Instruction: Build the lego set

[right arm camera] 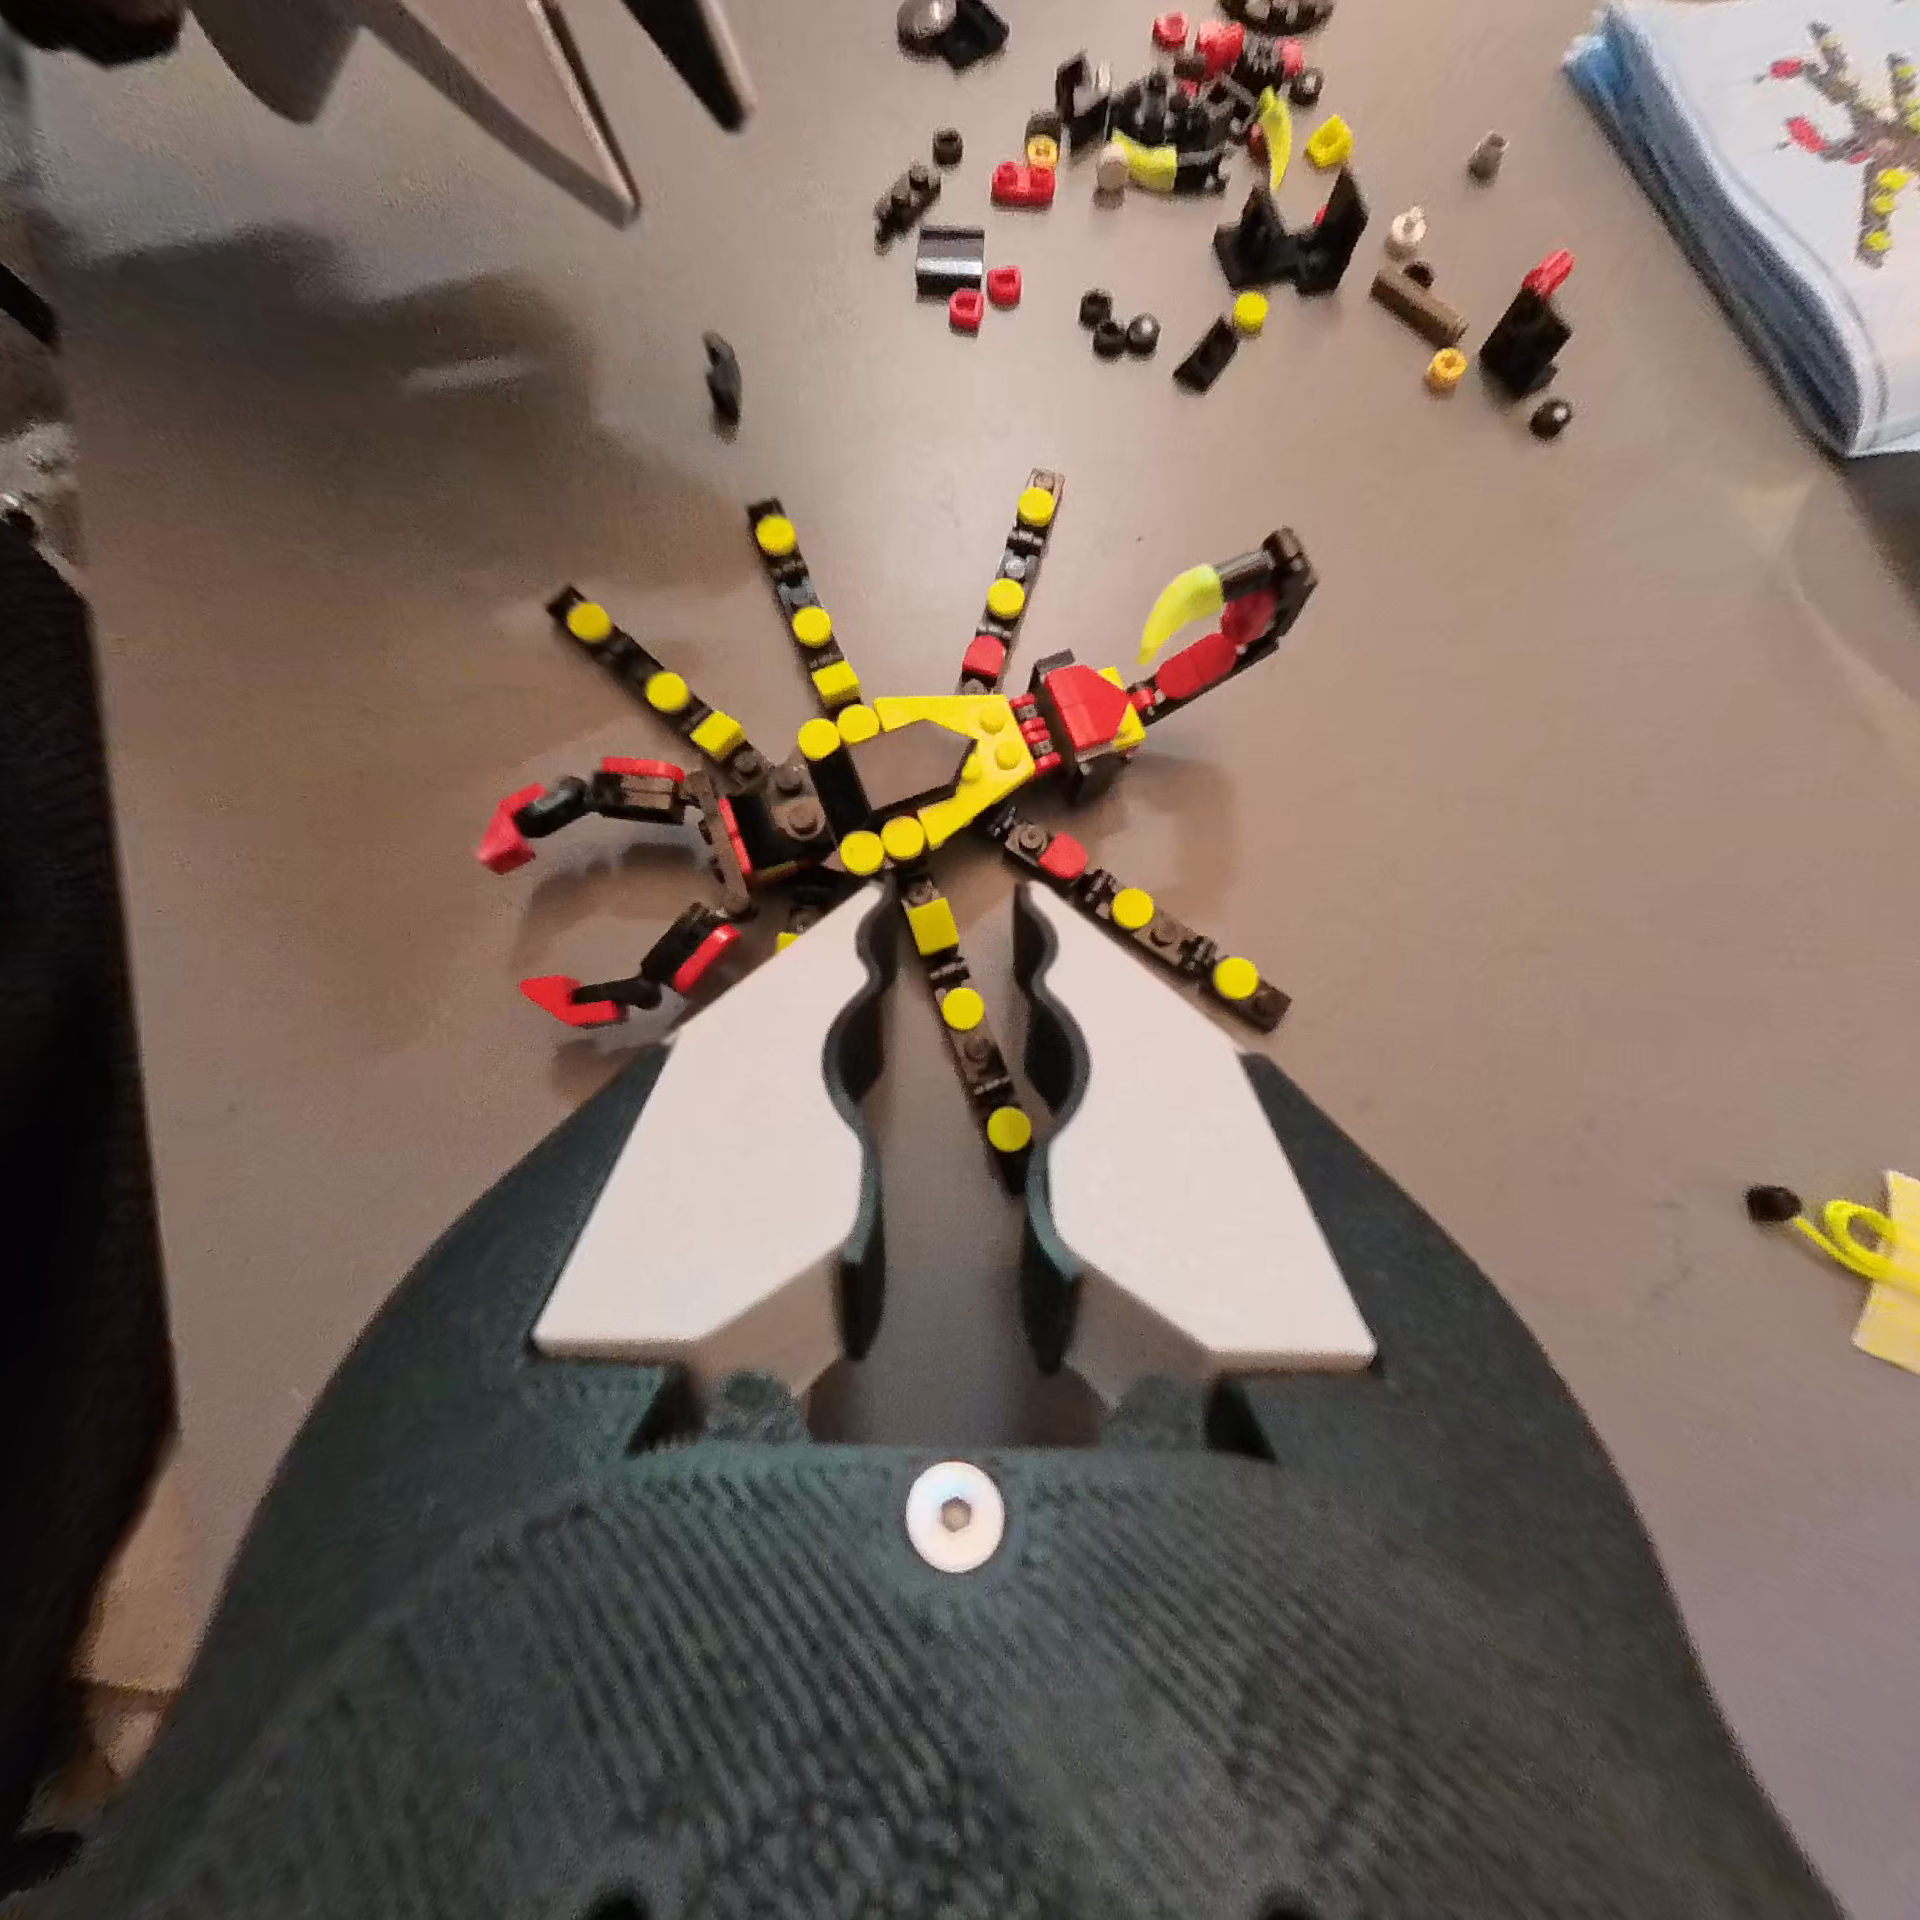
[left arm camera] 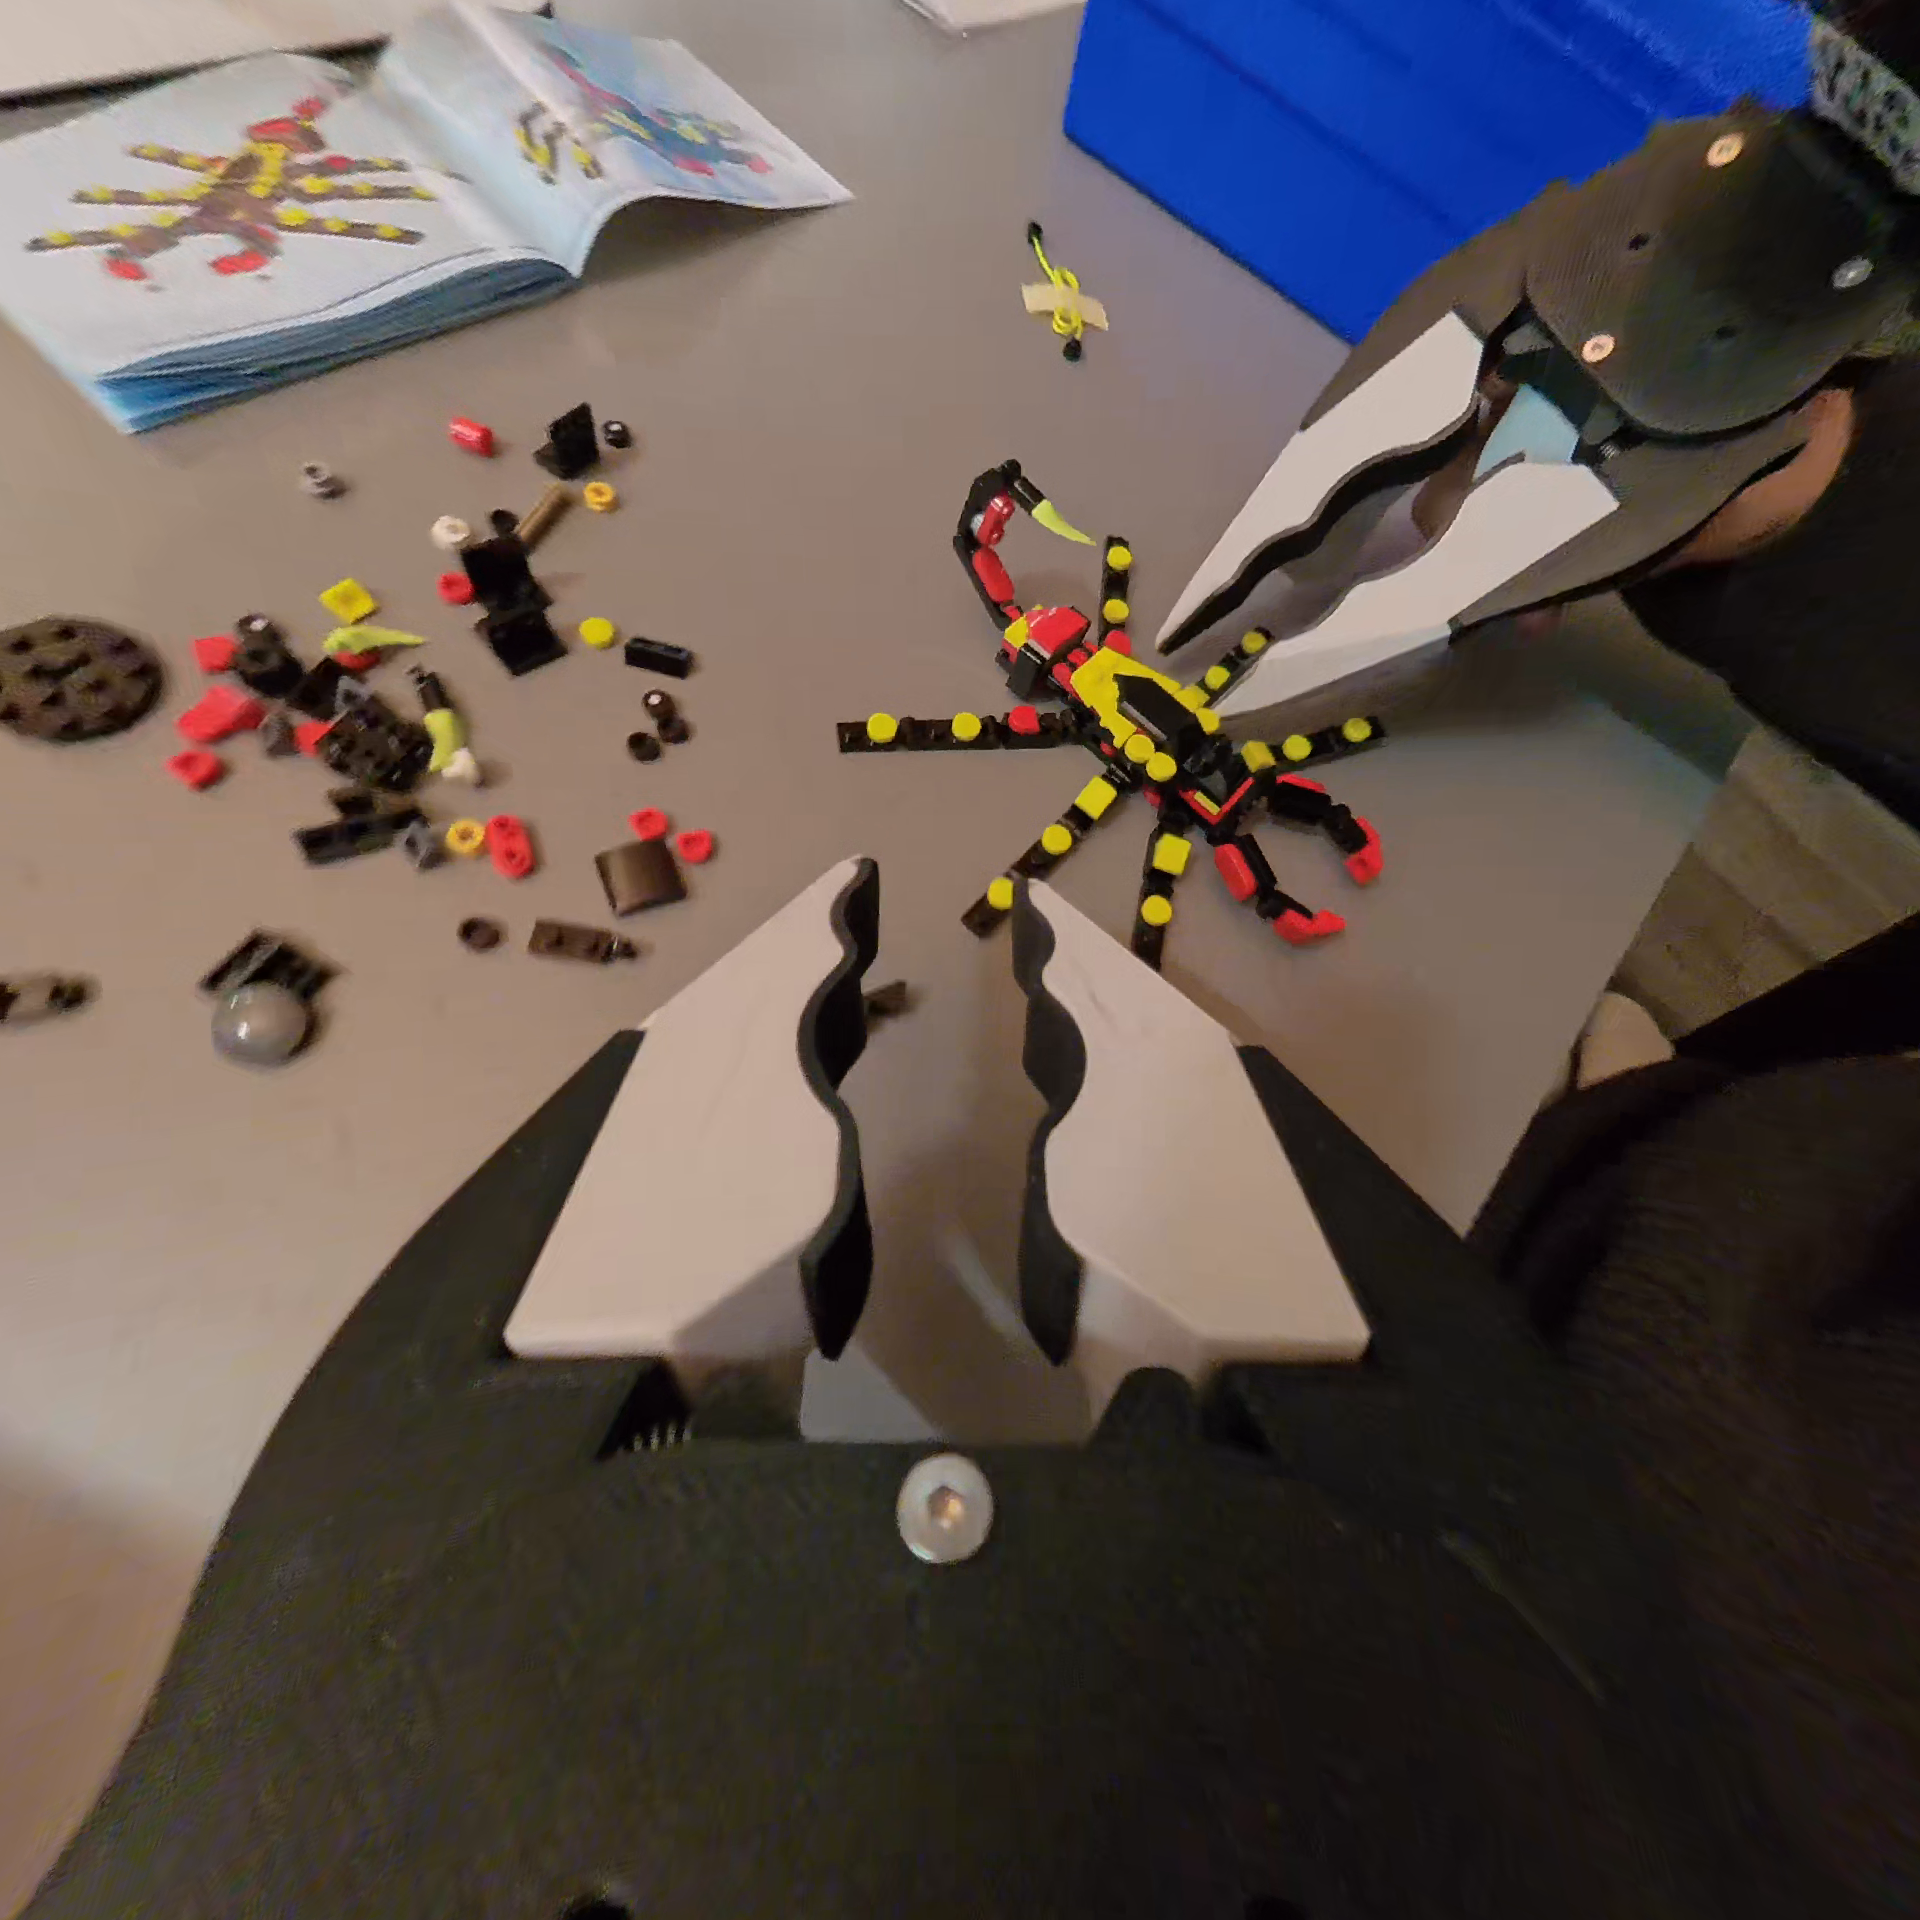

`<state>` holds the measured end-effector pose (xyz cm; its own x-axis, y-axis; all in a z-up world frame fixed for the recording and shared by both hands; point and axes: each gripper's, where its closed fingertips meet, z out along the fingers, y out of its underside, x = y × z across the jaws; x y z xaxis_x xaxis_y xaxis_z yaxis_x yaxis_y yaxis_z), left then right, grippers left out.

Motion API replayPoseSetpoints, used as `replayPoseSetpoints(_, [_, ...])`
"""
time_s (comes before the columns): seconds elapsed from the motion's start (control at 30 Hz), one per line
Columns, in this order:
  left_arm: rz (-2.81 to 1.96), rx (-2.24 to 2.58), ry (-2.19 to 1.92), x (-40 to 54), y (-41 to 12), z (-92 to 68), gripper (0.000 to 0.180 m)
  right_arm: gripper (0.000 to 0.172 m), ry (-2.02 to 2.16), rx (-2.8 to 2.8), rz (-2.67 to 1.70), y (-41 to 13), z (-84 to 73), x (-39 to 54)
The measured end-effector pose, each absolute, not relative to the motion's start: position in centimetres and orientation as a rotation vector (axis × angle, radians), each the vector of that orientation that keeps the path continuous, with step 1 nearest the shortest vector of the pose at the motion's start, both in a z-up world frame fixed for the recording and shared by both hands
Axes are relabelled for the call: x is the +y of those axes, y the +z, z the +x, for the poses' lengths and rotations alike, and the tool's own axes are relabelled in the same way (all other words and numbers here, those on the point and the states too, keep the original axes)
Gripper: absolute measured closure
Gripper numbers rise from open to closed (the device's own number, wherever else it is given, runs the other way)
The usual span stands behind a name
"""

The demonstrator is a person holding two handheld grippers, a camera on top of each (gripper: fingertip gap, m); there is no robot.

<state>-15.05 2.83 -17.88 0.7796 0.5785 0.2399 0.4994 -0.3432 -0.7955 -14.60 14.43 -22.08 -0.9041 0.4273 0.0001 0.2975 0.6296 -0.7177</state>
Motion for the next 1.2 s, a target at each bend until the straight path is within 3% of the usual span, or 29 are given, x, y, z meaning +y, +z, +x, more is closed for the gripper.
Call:
replayPoseSetpoints(0.47, [-2.050,-0.645,-0.042,3.9,-19.8,-10.4,0.159,0.157,1.332,-2.638,-0.393,-19.6,-11.7,11.5])
replayPoseSetpoints(0.8, [-2.118,-0.451,-0.033,6.2,-19.8,-9.5,0.159,0.148,1.401,-2.434,-0.649,-17.6,-12.8,14.2])
replayPoseSetpoints(1.2, [-2.268,-0.175,0.009,8.8,-21.3,-8.5,0.148,0.147,1.278,-2.584,-0.551,-20.0,-8.0,14.5])
